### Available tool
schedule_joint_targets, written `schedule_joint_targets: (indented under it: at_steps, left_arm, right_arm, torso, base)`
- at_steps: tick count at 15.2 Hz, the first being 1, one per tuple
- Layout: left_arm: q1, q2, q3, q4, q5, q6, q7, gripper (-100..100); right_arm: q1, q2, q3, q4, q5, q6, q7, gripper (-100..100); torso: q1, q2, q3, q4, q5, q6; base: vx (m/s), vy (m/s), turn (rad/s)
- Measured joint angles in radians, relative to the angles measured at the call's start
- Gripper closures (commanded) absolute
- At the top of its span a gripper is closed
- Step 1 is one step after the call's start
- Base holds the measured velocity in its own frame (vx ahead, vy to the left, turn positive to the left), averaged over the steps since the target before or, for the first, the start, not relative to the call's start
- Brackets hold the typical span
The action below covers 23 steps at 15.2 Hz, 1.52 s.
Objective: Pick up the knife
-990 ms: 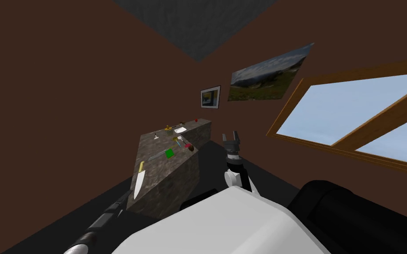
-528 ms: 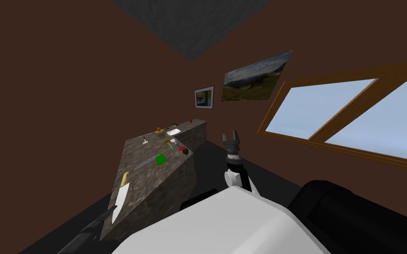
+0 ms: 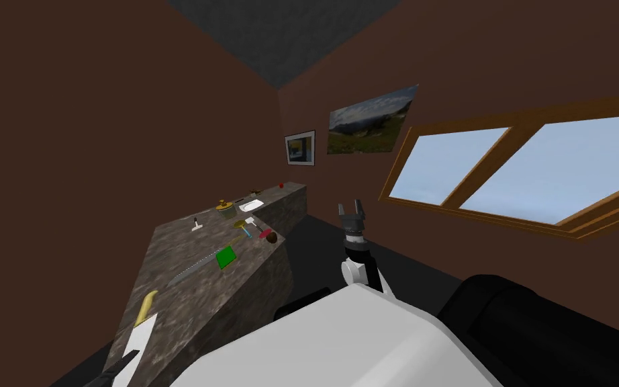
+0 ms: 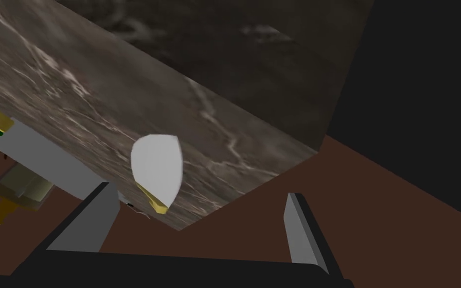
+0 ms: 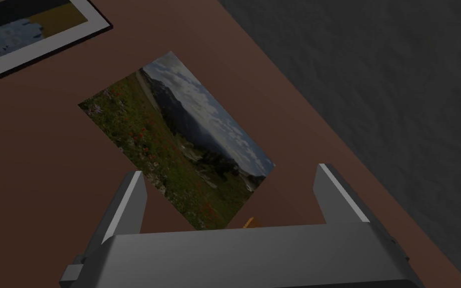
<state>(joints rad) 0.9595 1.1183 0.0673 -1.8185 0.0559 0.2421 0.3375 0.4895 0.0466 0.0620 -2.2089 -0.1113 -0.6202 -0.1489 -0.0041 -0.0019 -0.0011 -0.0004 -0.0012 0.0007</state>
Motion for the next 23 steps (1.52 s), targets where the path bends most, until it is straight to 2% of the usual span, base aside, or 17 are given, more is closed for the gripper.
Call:
schedule_joint_targets:
  at_steps: [2,6,10,14,17,19,23]
  left_arm:
    - [0.024,0.041,0.005,0.011,0.012,0.033,0.010,-100]
    - [0.045,0.092,-0.006,0.044,0.018,0.096,0.019,-100]
    - [0.090,0.148,0.000,0.062,0.032,0.145,0.033,-100]
    - [0.109,0.198,-0.025,0.100,0.043,0.202,0.043,-100]
    - [0.151,0.246,-0.023,0.114,0.062,0.234,0.054,-100]
    - [0.143,0.242,-0.030,0.127,0.064,0.233,0.052,-100]
    - [0.105,0.179,-0.057,0.177,0.044,0.211,0.022,-100]
  right_arm:
    - [0.000,0.000,0.000,0.000,0.000,0.000,0.000,0]
    - [0.000,0.000,0.000,0.000,0.000,0.000,0.000,0]
    - [0.000,0.000,0.000,0.000,0.000,0.000,0.000,0]
    - [0.000,0.000,0.000,0.000,0.000,0.000,0.000,0]
    - [0.000,0.000,0.000,0.000,0.000,0.000,0.000,0]
    - [0.000,0.000,0.000,0.000,0.000,0.000,0.000,0]
    - [0.000,0.000,0.000,0.000,0.000,0.000,0.000,0]
  torso:
    - [0.000,-0.001,0.000,0.000,0.000,0.000]
    - [-0.001,0.000,0.000,0.000,0.000,0.000]
    - [-0.001,0.000,0.000,0.000,0.000,0.000]
    - [-0.001,0.000,0.000,0.000,0.000,0.000]
    - [-0.002,-0.001,-0.001,0.000,0.000,0.000]
    - [0.000,0.002,0.001,0.000,0.000,-0.001]
    - [0.003,0.007,0.004,0.002,0.001,-0.001]
  base:
    - [0.061,-0.033,-0.239]
    - [0.048,-0.033,-0.151]
    - [0.054,-0.031,-0.216]
    - [0.051,-0.024,-0.159]
    - [0.065,-0.031,-0.148]
    - [-0.006,0.008,-0.035]
    - [-0.020,0.022,-0.068]
